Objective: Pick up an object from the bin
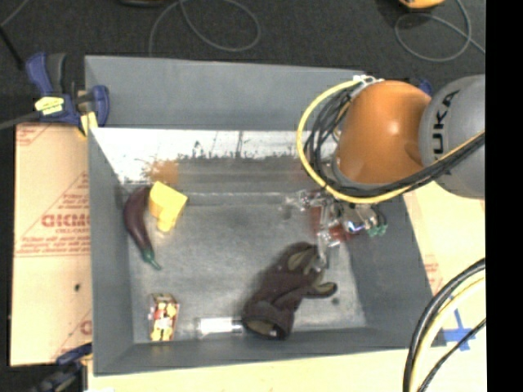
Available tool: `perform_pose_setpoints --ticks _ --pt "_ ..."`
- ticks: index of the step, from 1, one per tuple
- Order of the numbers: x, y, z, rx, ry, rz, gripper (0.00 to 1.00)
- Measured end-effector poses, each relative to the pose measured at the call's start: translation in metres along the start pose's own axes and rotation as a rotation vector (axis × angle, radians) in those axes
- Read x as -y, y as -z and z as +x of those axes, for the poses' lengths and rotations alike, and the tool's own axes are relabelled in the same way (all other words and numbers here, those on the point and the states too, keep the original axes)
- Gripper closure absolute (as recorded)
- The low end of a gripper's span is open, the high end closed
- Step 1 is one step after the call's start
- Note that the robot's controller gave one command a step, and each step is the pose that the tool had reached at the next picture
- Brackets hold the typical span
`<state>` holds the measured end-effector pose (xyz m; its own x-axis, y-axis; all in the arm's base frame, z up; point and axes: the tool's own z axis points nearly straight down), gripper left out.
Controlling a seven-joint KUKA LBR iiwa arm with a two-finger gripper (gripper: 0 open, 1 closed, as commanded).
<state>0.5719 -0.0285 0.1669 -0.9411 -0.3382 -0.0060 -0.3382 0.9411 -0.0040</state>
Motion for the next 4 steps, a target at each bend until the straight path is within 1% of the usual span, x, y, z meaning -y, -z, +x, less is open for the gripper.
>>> perform_pose_setpoints --ticks 1,2,3,4 --pt "-0.017 -0.008 0.013 0.0 0.054 0.0 0.0" --pt "-0.021 -0.074 0.013 0.007 0.278 0.003 0.0" --pt "-0.02 -0.095 0.016 0.002 0.333 0.002 1.0" --pt "-0.02 -0.095 0.016 0.002 0.333 0.002 1.0"
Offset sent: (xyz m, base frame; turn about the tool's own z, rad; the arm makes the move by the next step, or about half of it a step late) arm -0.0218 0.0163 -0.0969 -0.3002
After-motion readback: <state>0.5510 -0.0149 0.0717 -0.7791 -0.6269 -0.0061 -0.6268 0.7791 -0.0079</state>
